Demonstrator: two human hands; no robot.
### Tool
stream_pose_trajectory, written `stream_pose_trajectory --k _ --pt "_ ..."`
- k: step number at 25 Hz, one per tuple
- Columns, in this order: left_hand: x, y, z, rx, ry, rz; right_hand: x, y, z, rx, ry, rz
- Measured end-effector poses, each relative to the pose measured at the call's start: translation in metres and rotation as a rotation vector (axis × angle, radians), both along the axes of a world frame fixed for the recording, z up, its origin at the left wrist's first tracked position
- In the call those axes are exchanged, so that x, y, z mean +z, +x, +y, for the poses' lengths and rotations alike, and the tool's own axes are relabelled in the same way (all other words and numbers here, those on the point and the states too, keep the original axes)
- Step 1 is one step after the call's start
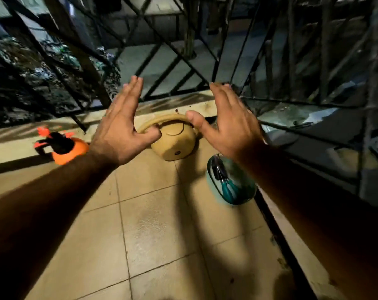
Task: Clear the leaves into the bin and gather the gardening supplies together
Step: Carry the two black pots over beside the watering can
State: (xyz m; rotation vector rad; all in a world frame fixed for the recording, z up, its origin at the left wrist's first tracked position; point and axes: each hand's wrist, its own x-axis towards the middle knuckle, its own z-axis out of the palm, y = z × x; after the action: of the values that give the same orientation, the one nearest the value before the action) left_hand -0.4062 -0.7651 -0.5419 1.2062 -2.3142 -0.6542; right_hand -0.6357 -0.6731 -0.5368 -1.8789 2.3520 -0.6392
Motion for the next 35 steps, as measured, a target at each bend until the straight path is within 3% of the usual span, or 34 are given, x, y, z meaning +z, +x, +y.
stream_pose_trajectory --k 11,15,22,27,35 --pt "0.407 0.093 0.022 0.082 -0.102 0.064 0.410 0.091 -0.004 0.136 -0.096 -0.138" --pt "0.507 0.142 0.058 0.192 -0.134 0.143 0.517 0.136 0.004 0.220 -0.173 -0.147" --pt "0.605 0.229 0.137 0.426 -0.265 0.093 0.612 0.218 0.036 0.491 -0.205 -0.139" --pt "0.621 0.286 0.226 0.666 -0.292 -0.106 0.619 0.266 0.057 0.699 -0.178 -0.106" --pt "0.641 0.434 0.365 1.130 -0.338 -0.178 0.633 0.398 0.080 0.974 -0.152 -0.123"
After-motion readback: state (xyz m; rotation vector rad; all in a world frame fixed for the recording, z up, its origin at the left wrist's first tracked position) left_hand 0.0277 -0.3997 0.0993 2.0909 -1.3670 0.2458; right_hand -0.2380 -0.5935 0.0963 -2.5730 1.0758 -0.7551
